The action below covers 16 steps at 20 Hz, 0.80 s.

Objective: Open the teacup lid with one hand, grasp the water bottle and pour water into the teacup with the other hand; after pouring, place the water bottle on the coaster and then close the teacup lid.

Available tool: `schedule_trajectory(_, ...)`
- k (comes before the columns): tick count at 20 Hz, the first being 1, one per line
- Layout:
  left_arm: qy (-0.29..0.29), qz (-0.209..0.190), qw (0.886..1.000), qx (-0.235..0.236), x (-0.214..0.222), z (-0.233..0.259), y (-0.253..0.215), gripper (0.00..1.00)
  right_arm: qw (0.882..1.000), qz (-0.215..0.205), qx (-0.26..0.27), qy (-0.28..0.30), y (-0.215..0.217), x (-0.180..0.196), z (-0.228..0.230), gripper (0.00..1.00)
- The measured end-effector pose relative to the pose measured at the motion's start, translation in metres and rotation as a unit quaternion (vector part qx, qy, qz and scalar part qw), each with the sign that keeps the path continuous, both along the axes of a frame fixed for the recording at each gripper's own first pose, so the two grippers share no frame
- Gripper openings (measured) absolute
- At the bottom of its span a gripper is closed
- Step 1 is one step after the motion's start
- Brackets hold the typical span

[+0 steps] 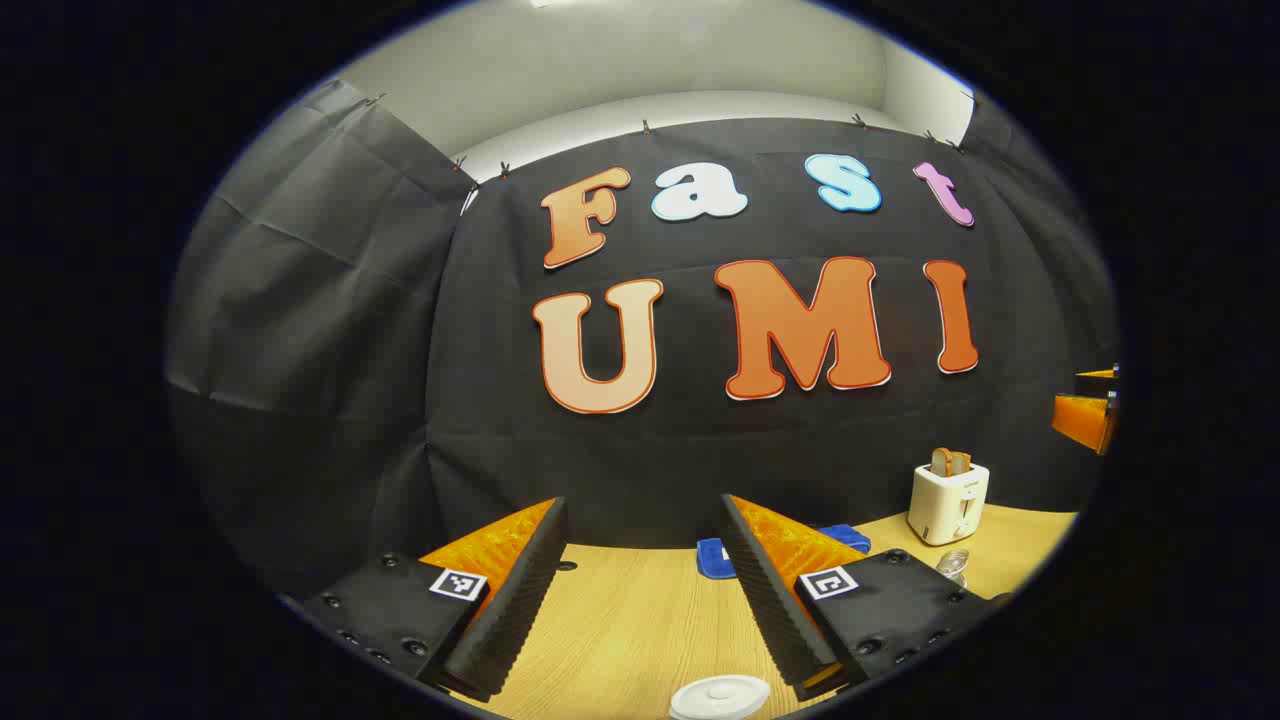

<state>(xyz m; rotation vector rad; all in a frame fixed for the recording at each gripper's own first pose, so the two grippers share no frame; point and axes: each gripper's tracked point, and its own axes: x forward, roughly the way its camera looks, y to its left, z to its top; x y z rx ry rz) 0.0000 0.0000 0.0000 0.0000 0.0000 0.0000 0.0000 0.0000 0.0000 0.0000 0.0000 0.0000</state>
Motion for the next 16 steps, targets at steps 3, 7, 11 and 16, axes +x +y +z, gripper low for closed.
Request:
schedule_trajectory(3,-0.001,-0.001,1.000,0.000,-0.001,0.001,0.000,0.98,1.000,0.002,-0.001,-0.001,0.003,0.001,0.000,0.99)
schedule_trajectory(7,0.001,0.000,1.000,0.001,-0.001,-0.001,0.002,0.98,1.000,0.005,-0.008,0.000,0.006,0.002,-0.001,0.99)
schedule_trajectory(11,0.001,0.000,1.000,0.002,-0.001,-0.001,0.003,0.98,1.000,0.016,-0.016,-0.001,0.014,0.003,0.000,0.99)
schedule_trajectory(16,-0.001,0.003,1.000,0.006,-0.002,0.001,0.004,0.96,0.999,0.026,-0.025,0.000,0.022,0.003,-0.001,0.99)
